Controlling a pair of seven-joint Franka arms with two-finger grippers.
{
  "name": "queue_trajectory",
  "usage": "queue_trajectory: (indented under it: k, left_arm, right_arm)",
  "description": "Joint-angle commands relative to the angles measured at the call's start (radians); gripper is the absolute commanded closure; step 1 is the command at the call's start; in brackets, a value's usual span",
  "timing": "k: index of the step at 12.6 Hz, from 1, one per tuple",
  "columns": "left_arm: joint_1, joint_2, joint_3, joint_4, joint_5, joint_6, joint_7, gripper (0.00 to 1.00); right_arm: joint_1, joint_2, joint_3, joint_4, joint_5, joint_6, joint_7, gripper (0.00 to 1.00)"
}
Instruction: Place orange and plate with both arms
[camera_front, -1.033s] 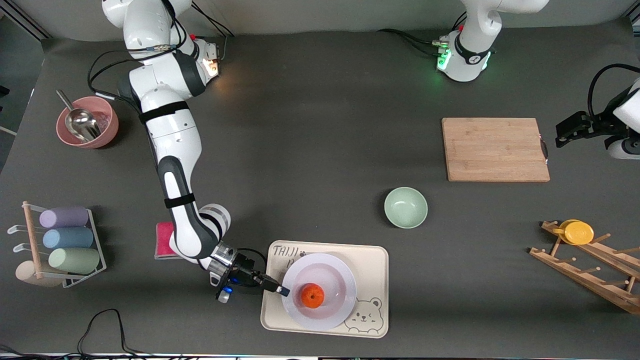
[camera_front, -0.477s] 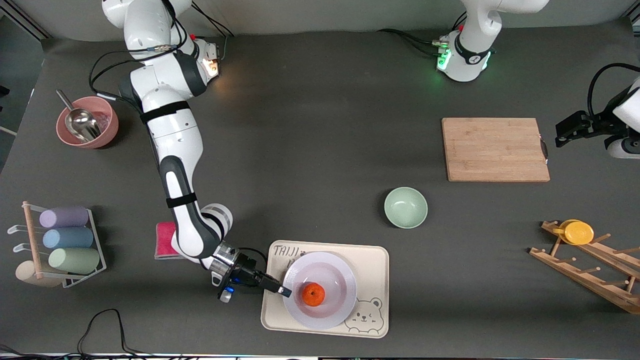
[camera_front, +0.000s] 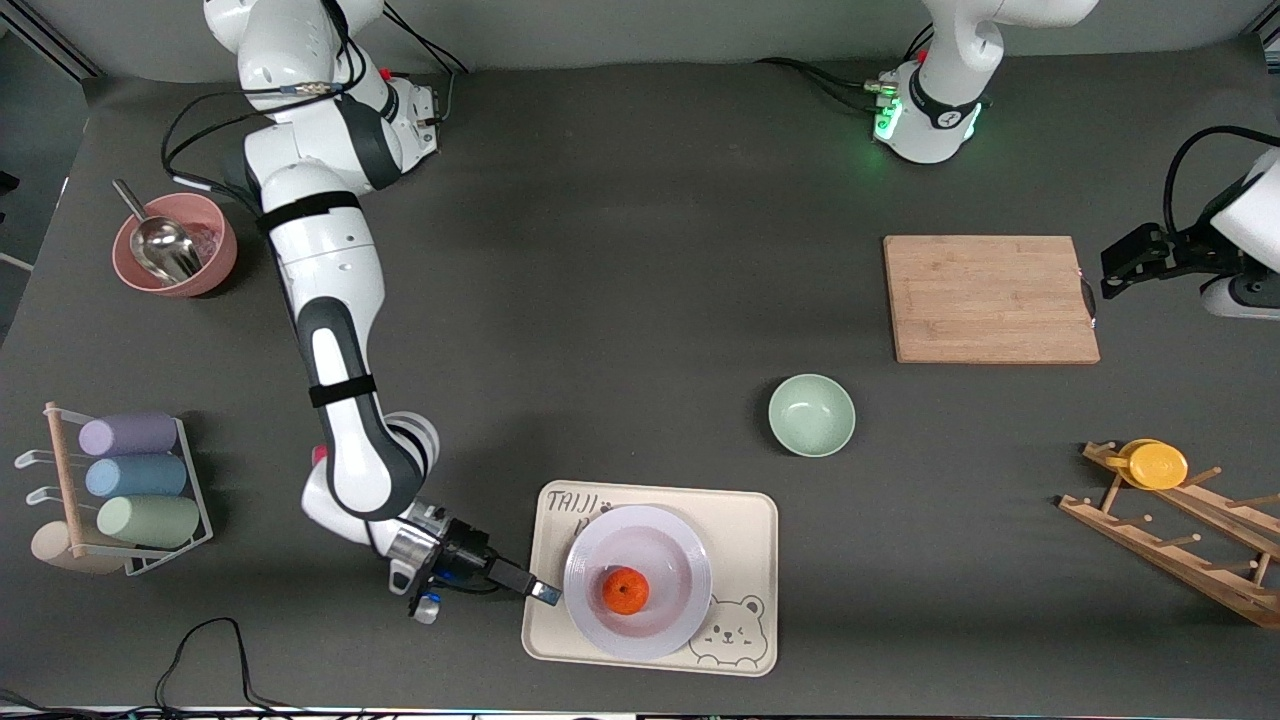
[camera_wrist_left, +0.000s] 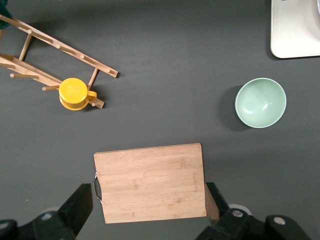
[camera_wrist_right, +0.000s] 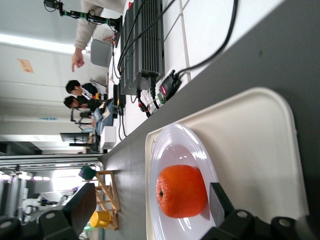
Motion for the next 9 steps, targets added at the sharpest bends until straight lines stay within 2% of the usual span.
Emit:
queue_trajectory:
  k: [1, 4, 8, 9]
  left_arm:
    - [-0.009, -0.023, 0.005, -0.020, 0.006, 0.016, -0.001, 0.00]
    - [-0.011, -0.043, 0.003, -0.049, 0.006, 0.027, -0.001, 0.00]
    - [-0.009, -0.051, 0.005, -0.057, 0.025, 0.029, -0.001, 0.00]
    - [-0.008, -0.051, 0.005, -0.057, 0.023, 0.035, -0.001, 0.00]
  right_arm:
    - [-0.023, -0.178, -0.016, -0.195, -0.260, 0.001, 0.068, 0.00]
    - [-0.019, -0.338, -0.061, -0.386, -0.514, -0.039, 0.070, 0.00]
    - [-0.007, -0.615, -0.096, -0.703, -0.705, -0.065, 0.065, 0.00]
    - [0.025, -0.686, -0.142, -0.759, -0.798, -0.074, 0.063, 0.00]
